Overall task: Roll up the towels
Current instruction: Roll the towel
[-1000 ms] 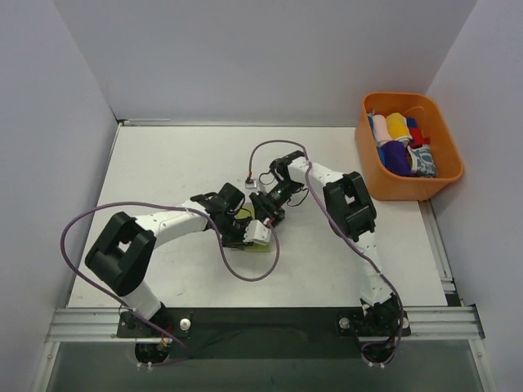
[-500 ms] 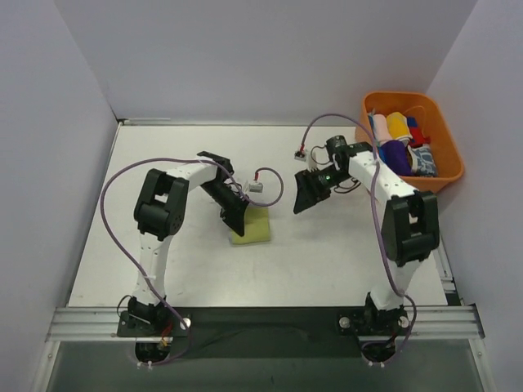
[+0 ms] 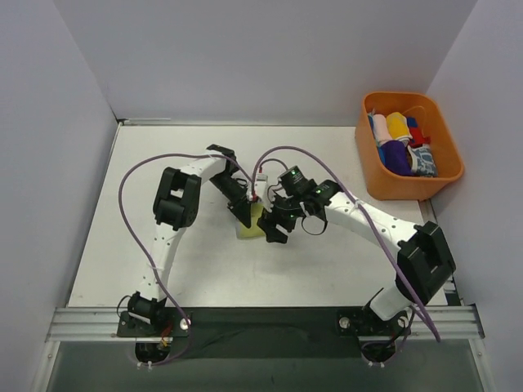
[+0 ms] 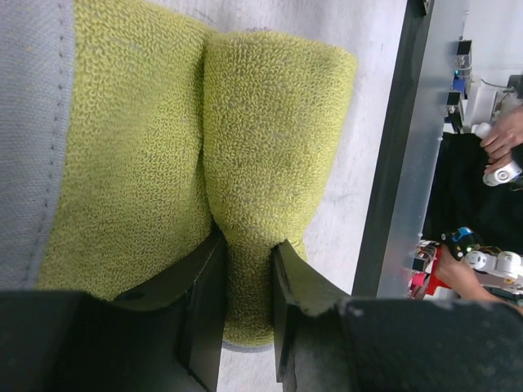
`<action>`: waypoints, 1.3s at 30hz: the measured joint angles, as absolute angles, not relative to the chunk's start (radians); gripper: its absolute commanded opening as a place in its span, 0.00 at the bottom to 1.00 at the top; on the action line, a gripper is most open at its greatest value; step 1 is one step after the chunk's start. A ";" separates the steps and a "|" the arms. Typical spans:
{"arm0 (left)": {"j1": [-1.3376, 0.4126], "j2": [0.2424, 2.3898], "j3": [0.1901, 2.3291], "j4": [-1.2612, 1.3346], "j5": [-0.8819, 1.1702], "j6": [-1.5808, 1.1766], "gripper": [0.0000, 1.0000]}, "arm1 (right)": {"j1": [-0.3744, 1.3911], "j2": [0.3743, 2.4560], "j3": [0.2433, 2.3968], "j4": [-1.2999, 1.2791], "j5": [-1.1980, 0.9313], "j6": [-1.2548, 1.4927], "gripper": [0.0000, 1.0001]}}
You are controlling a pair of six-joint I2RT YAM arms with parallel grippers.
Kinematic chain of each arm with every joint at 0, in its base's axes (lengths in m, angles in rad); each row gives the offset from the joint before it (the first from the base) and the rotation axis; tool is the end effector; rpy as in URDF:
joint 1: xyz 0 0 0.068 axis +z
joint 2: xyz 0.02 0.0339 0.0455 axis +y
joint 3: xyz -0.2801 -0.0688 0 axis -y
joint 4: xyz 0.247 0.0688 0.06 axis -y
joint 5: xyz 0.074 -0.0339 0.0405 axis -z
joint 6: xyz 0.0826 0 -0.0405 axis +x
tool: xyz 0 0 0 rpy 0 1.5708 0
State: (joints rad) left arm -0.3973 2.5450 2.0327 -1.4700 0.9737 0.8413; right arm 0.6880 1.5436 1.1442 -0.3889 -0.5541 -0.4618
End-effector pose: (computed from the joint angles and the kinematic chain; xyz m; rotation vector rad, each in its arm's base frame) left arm 0.3869 -0.2364 0.0917 -1.2728 -2.2794 1.4592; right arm 0.2543 0.2653 0.2504 -1.4892 1.7983 0.7632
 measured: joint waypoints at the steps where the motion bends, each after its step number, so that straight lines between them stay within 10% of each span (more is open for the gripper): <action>1: -0.397 2.548 2.036 -1.473 0.975 0.840 0.14 | 0.717 1.550 1.142 -0.360 -0.529 -0.484 0.68; 12: -0.392 2.553 2.035 -1.478 0.985 0.831 0.19 | 0.789 1.757 1.106 -0.096 -0.359 -0.733 0.61; 21: -0.356 2.501 1.889 -1.434 1.027 0.766 0.45 | 0.789 1.833 1.127 -0.070 -0.396 -0.787 0.01; 39: 0.083 1.843 1.280 -0.971 1.002 0.549 0.58 | 0.707 2.123 1.566 -0.630 -0.845 -0.603 0.00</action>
